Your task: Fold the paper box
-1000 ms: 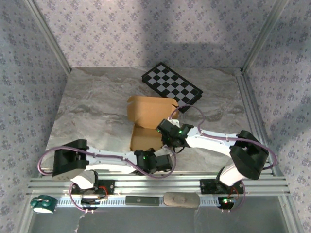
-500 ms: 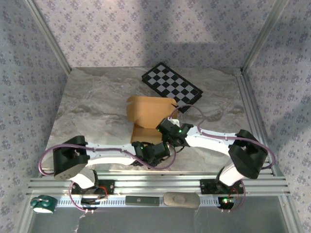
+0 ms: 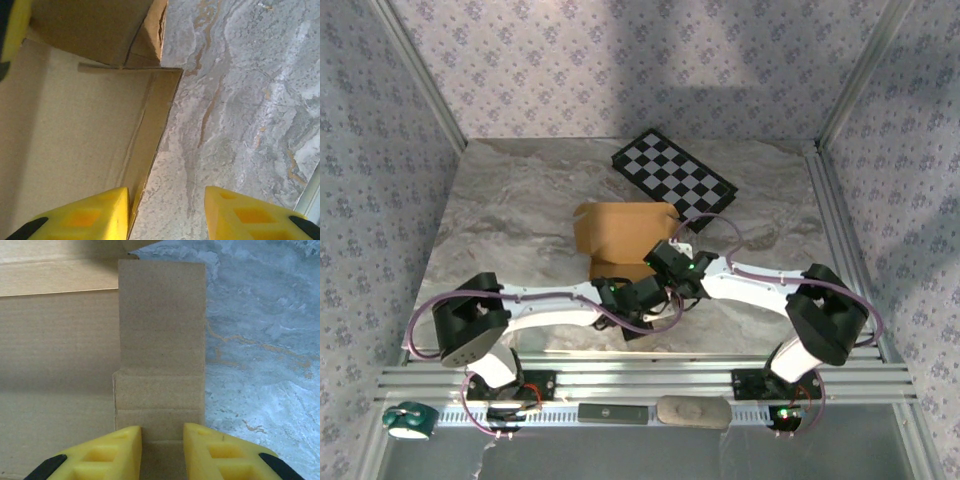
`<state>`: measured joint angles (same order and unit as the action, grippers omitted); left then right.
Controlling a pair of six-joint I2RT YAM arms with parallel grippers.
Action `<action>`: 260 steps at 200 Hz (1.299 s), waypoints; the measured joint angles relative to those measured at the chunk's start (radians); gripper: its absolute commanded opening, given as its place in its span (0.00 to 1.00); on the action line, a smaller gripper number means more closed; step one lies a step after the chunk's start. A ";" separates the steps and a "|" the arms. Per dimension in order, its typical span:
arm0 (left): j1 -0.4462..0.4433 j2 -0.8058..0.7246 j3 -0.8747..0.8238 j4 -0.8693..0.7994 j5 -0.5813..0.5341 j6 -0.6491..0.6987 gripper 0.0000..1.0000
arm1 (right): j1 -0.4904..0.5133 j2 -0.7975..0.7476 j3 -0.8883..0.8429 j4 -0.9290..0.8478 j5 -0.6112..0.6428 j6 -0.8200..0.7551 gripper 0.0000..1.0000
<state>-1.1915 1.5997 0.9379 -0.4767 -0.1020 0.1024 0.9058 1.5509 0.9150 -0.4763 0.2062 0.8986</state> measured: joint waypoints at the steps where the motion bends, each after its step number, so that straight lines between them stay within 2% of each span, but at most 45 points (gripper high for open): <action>1: 0.001 0.001 0.002 -0.002 0.003 0.000 0.45 | -0.001 0.000 0.000 -0.001 0.000 -0.001 0.31; 67: 0.018 0.008 0.030 -0.060 0.054 0.012 0.56 | -0.005 0.007 0.000 -0.009 -0.003 -0.006 0.31; 74: 0.020 0.006 0.030 -0.063 0.059 0.014 0.62 | -0.005 0.007 0.000 -0.006 -0.004 -0.006 0.31; 113: 0.025 0.006 0.047 -0.098 0.057 0.020 0.63 | -0.006 0.007 0.006 -0.004 -0.013 -0.010 0.31; 136: 0.025 0.024 0.064 -0.112 0.041 0.021 0.59 | -0.013 0.007 0.007 -0.005 -0.015 -0.010 0.31; 155: 0.028 0.059 0.102 -0.133 0.024 0.021 0.48 | -0.034 0.007 0.007 -0.014 -0.012 -0.011 0.31; 181: 0.035 0.090 0.136 -0.147 0.024 0.025 0.29 | -0.057 0.007 0.006 -0.023 -0.009 -0.019 0.35; 204: 0.040 0.092 0.144 -0.155 0.029 0.025 0.23 | -0.061 0.007 0.006 -0.021 -0.009 -0.023 0.38; 225: 0.040 0.096 0.151 -0.164 0.036 0.025 0.24 | -0.064 0.005 0.005 -0.022 -0.013 -0.029 0.41; 260: 0.041 0.104 0.184 -0.178 0.065 0.040 0.40 | -0.079 -0.042 -0.015 -0.022 -0.012 -0.036 0.46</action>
<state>-1.1507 1.7035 1.1217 -0.6548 -0.0368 0.1421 0.8272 1.5093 0.9001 -0.4980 0.1944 0.8623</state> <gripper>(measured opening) 0.347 0.457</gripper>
